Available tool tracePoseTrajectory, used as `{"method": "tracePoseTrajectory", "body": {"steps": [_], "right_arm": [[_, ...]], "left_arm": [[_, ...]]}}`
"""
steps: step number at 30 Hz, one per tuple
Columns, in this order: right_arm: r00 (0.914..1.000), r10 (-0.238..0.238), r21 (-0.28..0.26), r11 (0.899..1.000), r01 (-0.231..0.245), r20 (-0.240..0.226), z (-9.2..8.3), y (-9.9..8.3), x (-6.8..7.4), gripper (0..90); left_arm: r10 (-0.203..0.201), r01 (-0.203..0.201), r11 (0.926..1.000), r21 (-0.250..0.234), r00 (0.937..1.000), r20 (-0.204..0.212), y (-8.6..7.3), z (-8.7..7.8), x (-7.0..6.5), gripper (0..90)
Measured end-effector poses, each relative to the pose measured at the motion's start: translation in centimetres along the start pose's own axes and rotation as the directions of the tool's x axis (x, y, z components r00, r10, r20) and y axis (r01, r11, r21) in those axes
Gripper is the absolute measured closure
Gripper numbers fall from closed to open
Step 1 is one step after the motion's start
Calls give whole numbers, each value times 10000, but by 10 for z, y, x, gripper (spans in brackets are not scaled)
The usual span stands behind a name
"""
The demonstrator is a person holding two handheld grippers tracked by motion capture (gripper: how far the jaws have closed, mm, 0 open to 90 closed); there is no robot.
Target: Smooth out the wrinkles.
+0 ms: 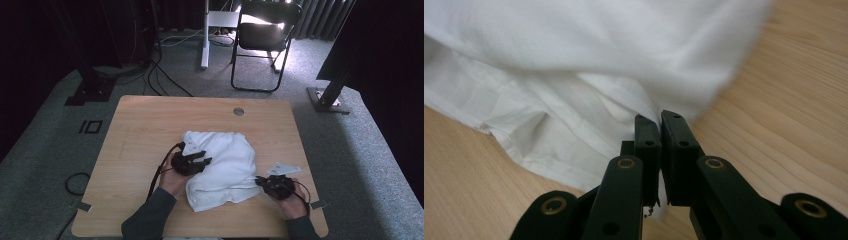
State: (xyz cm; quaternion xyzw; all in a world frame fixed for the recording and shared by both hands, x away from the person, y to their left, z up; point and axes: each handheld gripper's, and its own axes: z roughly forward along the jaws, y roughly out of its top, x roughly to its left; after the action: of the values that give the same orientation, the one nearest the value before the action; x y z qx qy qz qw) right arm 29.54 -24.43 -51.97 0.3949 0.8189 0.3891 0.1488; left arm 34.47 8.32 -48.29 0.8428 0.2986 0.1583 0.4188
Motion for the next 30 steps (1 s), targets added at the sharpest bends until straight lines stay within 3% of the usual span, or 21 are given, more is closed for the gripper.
{"method": "tracePoseTrajectory", "body": {"steps": [1, 2, 4, 9, 10, 12, 14, 16, 17, 19, 21, 24, 27, 29, 30], "right_arm": [[9996, 246, -57, 9997, -246, 126, -6, -4, -6, 861], [9941, 602, 192, 9979, -622, 901, -14, -16, -18, 877], [9938, 819, 268, 9961, -841, 747, -13, -22, -22, 861], [9944, 646, 366, 9970, -679, 836, -9, -22, -19, 858], [9956, 520, 99, 9985, -530, 785, -8, -17, -16, 688], [9956, 520, 99, 9985, -530, 785, -8, -17, -16, 688], [9984, 226, -275, 9994, -212, 527, -6, -8, -5, 550], [9994, 130, -344, 9993, -119, 310, -2, -2, 1, 519], [9998, 21, -358, 9994, -14, 205, 0, 0, 5, 499], [9999, -156, -481, 9987, 155, -29, 4, 3, 11, 472], [9996, -269, -470, 9985, 263, -125, 8, 6, 15, 454], [9991, -294, -598, 9978, 275, -319, 11, 11, 20, 420], [9973, -449, -792, 9960, 402, -588, 15, 18, 27, 407], [9956, -574, -918, 9945, 506, -735, 20, 25, 33, 407], [9956, -574, -918, 9945, 506, -735, 20, 25, 33, 407]], "left_arm": [[100, -101, 9999, 82, 9999, 105, -5, 7, -5, 618], [69, -70, 9999, 111, 9999, 158, -7, 9, -6, 608], [-82, 80, 10000, 58, 9996, 264, -11, 14, -11, 591], [-22, 26, 9997, -229, 9998, 181, -8, 8, -23, 577], [-8, 13, 9996, -289, 9998, 191, -7, 6, -23, 578], [-6, 11, 9996, -293, 9998, 185, -6, 5, -22, 578], [-30, 33, 9999, -118, 9998, 210, -6, 6, -18, 578], [-32, 34, 9999, -120, 9999, 164, -7, 8, -16, 579], [108, -108, 9999, -15, 9999, 56, -7, 10, -15, 580], [795, -781, 9958, 478, 9964, -284, -9, 20, -15, 586], [1480, -1439, 9865, 786, 9878, -486, -13, 31, -15, 598], [1981, -1916, 9770, 932, 9779, -668, -11, 38, -9, 608], [2134, -2054, 9729, 1058, 9744, -706, -6, 42, 7, 609], [1897, -1826, 9772, 1080, 9801, -591, -1, 44, 20, 608], [1897, -1826, 9772, 1080, 9801, -591, -1, 44, 20, 607]]}}
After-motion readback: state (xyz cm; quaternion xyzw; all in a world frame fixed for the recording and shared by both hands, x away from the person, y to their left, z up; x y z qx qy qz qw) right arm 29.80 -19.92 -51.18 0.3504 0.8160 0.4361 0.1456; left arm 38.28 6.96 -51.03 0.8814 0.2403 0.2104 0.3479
